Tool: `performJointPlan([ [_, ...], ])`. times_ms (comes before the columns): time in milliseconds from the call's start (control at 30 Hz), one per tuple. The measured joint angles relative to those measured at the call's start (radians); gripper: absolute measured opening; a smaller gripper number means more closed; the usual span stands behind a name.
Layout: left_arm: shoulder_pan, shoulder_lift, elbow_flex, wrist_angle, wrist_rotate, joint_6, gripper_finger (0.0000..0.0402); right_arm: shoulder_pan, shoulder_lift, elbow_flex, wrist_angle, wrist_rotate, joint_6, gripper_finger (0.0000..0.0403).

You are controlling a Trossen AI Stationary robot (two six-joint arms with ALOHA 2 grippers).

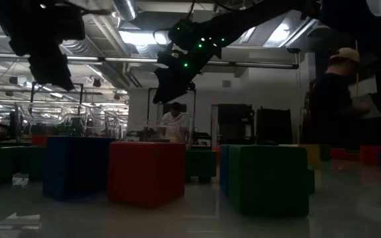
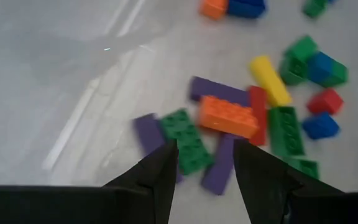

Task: Sort blocks by size
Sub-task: Put the large green game piece into the left transparent bin

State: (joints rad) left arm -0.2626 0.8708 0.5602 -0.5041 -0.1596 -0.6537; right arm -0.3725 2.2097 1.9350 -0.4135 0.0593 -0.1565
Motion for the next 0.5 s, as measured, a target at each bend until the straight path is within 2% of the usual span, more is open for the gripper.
performJointPlan([
  [267, -0.141, 0.206, 0.0, 0.224, 0.004, 0.001, 0.0143, 0.001, 0.0, 0.0, -0.046, -0.027, 0.046, 0.0243],
  [500, -0.165, 0.314, 0.0, 0.227, 0.022, 0.007, 0.0143, 0.018, -0.005, 0.049, -0.164, -0.079, 0.046, 0.0243],
])
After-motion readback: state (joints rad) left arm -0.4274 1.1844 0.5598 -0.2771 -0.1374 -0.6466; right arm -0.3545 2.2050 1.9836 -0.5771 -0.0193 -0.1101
